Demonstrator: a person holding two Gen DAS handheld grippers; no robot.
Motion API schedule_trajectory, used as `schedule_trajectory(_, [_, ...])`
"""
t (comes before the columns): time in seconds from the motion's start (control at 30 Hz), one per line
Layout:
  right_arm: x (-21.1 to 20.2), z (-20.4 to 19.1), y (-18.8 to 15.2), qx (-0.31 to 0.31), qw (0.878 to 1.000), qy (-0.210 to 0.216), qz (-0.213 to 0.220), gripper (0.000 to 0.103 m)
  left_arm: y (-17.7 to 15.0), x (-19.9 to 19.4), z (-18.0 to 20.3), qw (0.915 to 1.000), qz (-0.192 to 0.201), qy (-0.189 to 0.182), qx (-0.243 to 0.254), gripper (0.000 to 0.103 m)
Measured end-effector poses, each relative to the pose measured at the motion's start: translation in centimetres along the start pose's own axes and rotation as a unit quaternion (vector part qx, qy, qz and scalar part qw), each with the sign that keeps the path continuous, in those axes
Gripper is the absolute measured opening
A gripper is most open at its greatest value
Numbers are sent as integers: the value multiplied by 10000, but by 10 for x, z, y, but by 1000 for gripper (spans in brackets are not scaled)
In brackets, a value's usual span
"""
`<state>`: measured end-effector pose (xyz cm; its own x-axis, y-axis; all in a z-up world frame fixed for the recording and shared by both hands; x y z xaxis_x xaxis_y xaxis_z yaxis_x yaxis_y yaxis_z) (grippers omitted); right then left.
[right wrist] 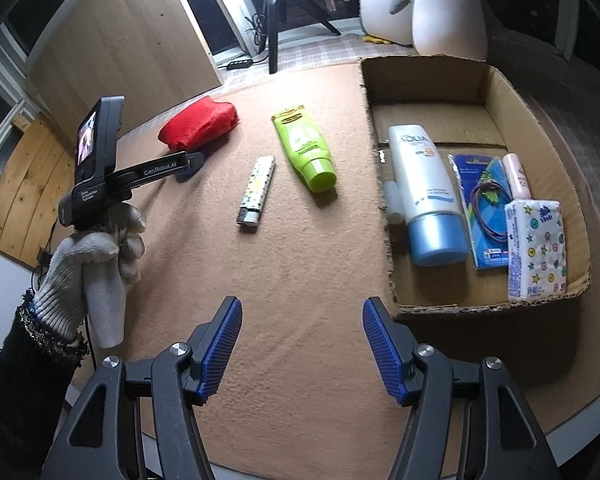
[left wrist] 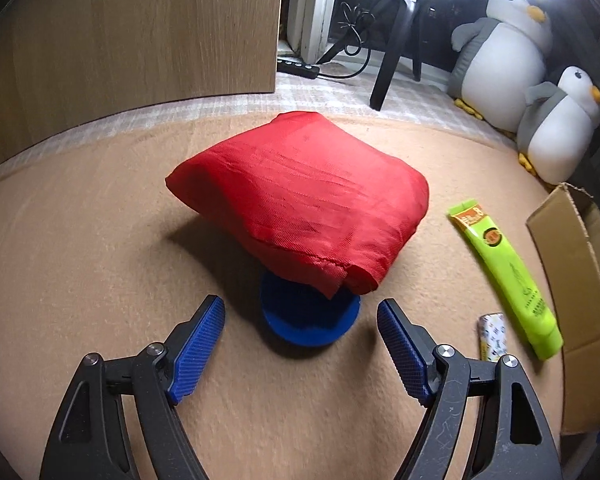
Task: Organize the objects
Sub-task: 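Close the left gripper on the blue disc and pull it out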
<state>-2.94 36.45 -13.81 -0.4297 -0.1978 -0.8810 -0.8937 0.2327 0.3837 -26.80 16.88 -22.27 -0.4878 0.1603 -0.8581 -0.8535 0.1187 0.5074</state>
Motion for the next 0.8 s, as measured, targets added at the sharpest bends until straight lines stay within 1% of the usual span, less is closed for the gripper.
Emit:
schedule_trajectory(0.07, [0, 2, 1, 20, 10000, -1, 2, 59, 1, 2, 3, 9999, 24, 76, 111, 81])
schedule_trajectory(0.13, [1, 2, 1, 35, 10000, 18, -16, 59, 3, 4, 4, 9996, 61, 172, 208, 79])
schedule_trajectory(0.23, [4, 0, 0, 16, 10000, 15, -41, 59, 4, 5, 6, 9991, 136, 255, 308, 70])
schedule_trajectory(0.3, [7, -1, 1, -3, 10000, 23, -73, 59, 3, 3, 6, 9990, 179, 259, 307, 62])
schedule_trajectory(0.33, [8, -2, 0, -12, 10000, 27, -85, 59, 3, 3, 5, 9990, 198, 255, 304, 60])
schedule_trajectory(0.37, [9, -2, 0, -21, 9999, 28, -96, 59, 3, 2, 6, 9989, 214, 256, 319, 53])
schedule_trajectory(0.57, [9, -3, 0, -26, 9999, 27, -98, 59, 0, 0, 6, 9988, 241, 234, 367, 54])
schedule_trajectory(0.8, [10, -6, 3, -44, 9999, 50, -82, 59, -16, -12, 3, 9989, 250, 143, 363, 54])
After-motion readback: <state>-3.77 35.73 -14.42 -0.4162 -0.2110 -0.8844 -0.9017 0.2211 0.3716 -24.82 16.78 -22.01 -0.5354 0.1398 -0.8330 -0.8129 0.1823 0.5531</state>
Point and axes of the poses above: each gripper's, at about its wrist camera, not at the fingertips, and x roughly the way its jaws point, z to its right, y to its top, the point moved 5 cm from there along x, roughly the way its jaws point, and after that the axes turned 1 degree about y, right-handed, at the moved point
